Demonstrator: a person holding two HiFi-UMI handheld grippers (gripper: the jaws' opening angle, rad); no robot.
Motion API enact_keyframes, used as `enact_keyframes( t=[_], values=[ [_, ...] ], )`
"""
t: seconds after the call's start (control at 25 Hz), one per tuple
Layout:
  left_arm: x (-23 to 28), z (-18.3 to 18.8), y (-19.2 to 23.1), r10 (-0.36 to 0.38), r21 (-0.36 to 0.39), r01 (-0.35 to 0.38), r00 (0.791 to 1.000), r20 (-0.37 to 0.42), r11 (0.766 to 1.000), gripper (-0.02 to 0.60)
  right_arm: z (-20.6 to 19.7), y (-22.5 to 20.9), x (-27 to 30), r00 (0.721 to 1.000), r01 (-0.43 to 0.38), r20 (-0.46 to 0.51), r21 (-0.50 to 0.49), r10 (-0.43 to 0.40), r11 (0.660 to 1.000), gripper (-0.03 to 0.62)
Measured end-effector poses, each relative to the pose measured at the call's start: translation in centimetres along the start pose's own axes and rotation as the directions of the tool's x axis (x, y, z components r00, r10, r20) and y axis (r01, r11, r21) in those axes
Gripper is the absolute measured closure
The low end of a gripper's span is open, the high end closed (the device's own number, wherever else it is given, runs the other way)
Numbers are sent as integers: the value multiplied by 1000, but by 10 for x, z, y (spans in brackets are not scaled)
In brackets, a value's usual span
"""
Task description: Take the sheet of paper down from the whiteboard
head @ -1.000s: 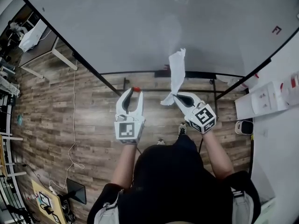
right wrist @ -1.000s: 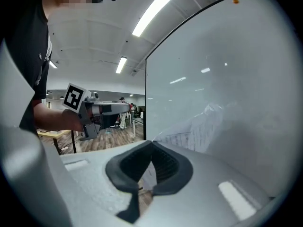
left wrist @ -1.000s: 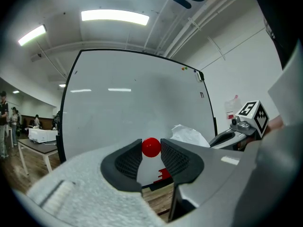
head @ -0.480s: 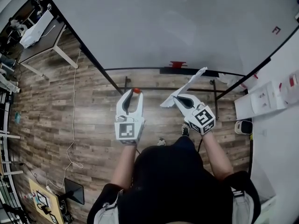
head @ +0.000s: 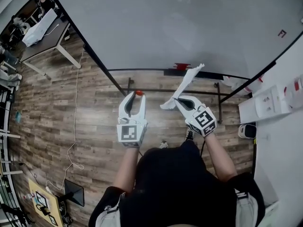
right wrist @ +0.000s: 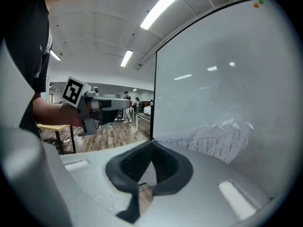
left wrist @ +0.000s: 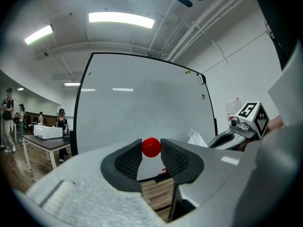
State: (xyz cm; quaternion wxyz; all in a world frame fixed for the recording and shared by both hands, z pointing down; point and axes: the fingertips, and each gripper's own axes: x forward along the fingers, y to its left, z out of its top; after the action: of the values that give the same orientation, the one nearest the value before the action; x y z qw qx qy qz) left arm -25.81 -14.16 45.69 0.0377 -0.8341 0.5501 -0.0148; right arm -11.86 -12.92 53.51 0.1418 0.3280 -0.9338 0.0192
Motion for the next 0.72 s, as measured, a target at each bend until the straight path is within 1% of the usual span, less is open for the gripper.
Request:
enact_keyframes(
  t=[0.2, 0.72],
  values=[
    [0, -6, -4, -8, -11, 8, 1000, -10, 1000, 449, -9, -3, -4, 1000, 6, -16, 10, -5, 1000, 591],
    [-1, -6, -6, -34, -13, 33, 999, -11, 999, 449, -10, 2, -5, 999, 26, -26, 13, -25, 1000, 590]
  ],
)
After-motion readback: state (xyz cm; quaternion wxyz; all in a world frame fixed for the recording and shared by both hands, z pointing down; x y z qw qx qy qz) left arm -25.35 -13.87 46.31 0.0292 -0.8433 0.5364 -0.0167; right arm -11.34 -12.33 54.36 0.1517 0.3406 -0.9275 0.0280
